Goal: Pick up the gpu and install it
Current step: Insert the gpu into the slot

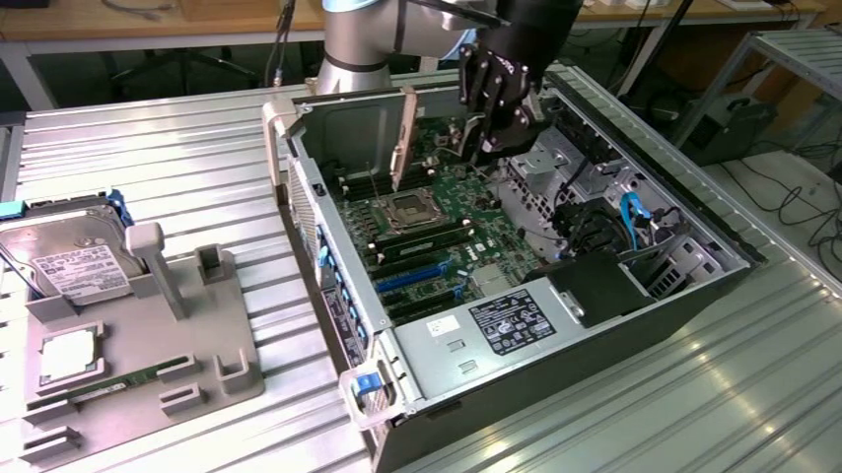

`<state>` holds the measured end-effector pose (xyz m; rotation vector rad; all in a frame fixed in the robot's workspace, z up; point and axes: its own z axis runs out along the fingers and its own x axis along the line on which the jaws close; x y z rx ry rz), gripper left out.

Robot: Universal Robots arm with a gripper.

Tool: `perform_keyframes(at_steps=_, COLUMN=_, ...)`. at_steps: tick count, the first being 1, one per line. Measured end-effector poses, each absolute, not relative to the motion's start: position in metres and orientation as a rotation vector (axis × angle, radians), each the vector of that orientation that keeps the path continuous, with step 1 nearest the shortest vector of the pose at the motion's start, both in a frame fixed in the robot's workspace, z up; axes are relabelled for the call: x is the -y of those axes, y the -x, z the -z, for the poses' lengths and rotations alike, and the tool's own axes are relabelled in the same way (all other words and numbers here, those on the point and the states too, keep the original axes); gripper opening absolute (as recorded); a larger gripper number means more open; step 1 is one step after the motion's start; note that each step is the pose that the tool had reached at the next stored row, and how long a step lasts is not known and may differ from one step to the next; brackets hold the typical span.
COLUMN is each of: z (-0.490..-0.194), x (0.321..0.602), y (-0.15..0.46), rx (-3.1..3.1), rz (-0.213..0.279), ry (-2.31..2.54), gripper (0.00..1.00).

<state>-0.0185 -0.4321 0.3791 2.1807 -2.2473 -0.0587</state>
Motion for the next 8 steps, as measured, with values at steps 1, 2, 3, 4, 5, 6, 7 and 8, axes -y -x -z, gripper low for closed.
perform_keyframes(at_steps=1, z=-0.378, x=0.432, y=0.019, rx=2.248, rz=0.057, ry=-2.182, gripper=0.28)
perform_keyframes(at_steps=2, z=-0.376, x=0.432, y=0.019, rx=2.249, rz=0.055, ry=-2.182, gripper=0.28)
perform_keyframes(at_steps=3, z=-0.374, x=0.432, y=0.019, rx=2.25, rz=0.053, ry=-2.183, gripper=0.28)
perform_keyframes(at_steps=4, z=-0.373, x=0.432, y=0.02, rx=2.25, rz=0.052, ry=-2.184, gripper=0.28)
perform_keyframes(at_steps=5, z=-0.372, x=0.432, y=0.02, rx=2.251, rz=0.05, ry=-2.185, gripper=0.28)
perform_keyframes(at_steps=6, z=-0.369, x=0.432, y=0.021, rx=2.251, rz=0.049, ry=-2.186, gripper=0.28)
perform_keyframes(at_steps=7, z=-0.368, x=0.432, y=0.021, rx=2.251, rz=0.049, ry=-2.187, gripper=0.28)
perform_keyframes(at_steps=8, z=-0.366, x=0.432, y=0.022, rx=2.25, rz=0.049, ry=-2.188, gripper=0.28)
